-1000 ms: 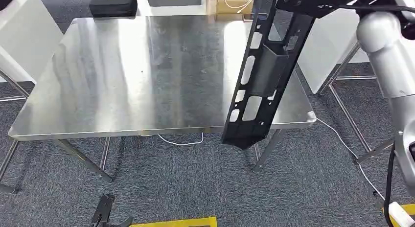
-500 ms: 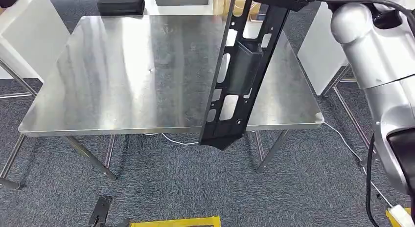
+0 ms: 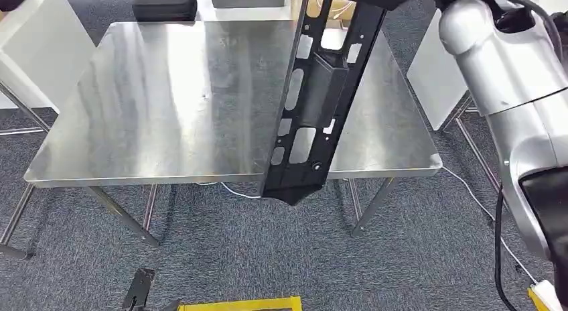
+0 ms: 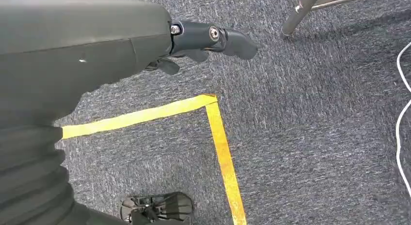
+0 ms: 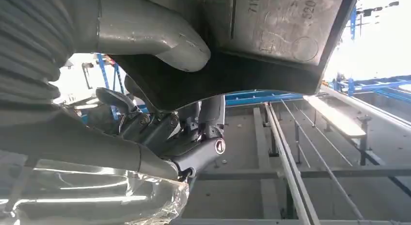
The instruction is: Take the parts from the cabinet and place them on the table.
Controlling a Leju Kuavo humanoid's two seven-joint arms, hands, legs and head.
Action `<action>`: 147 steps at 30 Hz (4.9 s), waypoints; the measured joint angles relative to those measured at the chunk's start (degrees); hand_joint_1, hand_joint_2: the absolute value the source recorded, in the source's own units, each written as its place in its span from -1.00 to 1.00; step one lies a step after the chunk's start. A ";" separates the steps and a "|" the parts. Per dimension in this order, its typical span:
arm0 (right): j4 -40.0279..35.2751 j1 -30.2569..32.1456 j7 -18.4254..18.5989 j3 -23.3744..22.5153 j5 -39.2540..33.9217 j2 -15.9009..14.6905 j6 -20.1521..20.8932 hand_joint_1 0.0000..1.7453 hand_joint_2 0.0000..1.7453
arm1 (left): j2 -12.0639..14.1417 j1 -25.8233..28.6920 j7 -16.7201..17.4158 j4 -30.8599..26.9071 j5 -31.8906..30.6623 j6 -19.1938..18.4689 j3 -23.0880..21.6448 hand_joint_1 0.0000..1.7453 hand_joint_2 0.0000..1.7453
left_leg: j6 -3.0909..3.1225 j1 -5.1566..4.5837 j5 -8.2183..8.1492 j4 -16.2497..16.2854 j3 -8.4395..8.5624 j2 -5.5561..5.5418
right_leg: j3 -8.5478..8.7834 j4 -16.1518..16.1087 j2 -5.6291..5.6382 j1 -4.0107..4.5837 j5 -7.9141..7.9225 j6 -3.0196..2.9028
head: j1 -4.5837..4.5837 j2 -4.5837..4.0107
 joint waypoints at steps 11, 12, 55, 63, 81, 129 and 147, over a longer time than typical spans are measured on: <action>2.45 -1.42 0.35 -0.04 0.22 0.44 0.04 1.00 1.00 | 0.02 0.48 0.17 0.26 -0.15 -0.09 0.04 -1.00 1.00 | 0.00 -0.02 0.00 0.00 0.00 0.00 | 0.00 -0.01 0.00 -0.01 0.00 0.00 | 0.00 0.00; 2.67 -1.53 0.46 -0.04 0.37 0.52 0.04 1.00 1.00 | 0.02 0.50 0.17 0.26 -0.09 -0.46 0.07 -1.00 1.00 | 0.00 -0.02 0.00 0.00 -0.01 0.00 | 0.00 -0.01 0.00 -0.01 0.00 0.00 | 0.00 0.00; 6.71 -3.86 0.48 0.04 2.40 1.64 1.53 1.00 1.00 | 0.20 1.09 -0.31 0.26 0.61 -2.73 0.90 -1.00 1.00 | -1.77 1.04 -1.18 13.13 -9.58 1.59 | 5.66 0.37 -1.21 -0.05 -5.57 -3.15 | -0.46 0.00; 6.73 -4.00 0.44 0.02 2.47 1.77 1.60 1.00 1.00 | 0.17 1.15 -0.33 0.33 0.61 -2.73 1.05 -1.00 1.00 | 1.18 0.46 1.87 -1.96 -0.27 1.42 | 7.28 2.70 -1.22 0.84 -6.65 -0.09 | -0.74 0.02; 7.63 -3.75 -1.95 1.18 2.51 4.55 2.36 1.00 1.00 | -0.50 0.48 -14.61 0.24 3.26 1.93 1.75 -1.00 1.00 | -1.64 1.05 -8.27 8.73 4.75 0.97 | 1.32 -4.01 -2.53 -0.47 2.95 -3.13 | -1.44 0.00; 11.17 -3.93 12.62 -3.78 0.22 1.38 2.60 -1.00 1.00 | -0.39 1.97 -8.24 0.37 5.33 0.66 5.03 -1.00 -1.00 | -1.08 2.15 1.33 -0.89 -0.95 0.97 | 3.26 -2.75 -2.90 -1.37 -1.07 2.48 | -1.42 0.00; 14.97 -3.43 17.92 -1.24 8.99 -1.27 5.05 -1.00 1.00 | -0.39 1.91 -7.63 0.37 4.66 0.11 5.20 -1.00 -1.00 | -1.09 2.16 1.32 -0.90 -0.96 1.00 | 3.23 -2.74 -2.87 -1.35 -1.09 2.48 | -1.40 0.00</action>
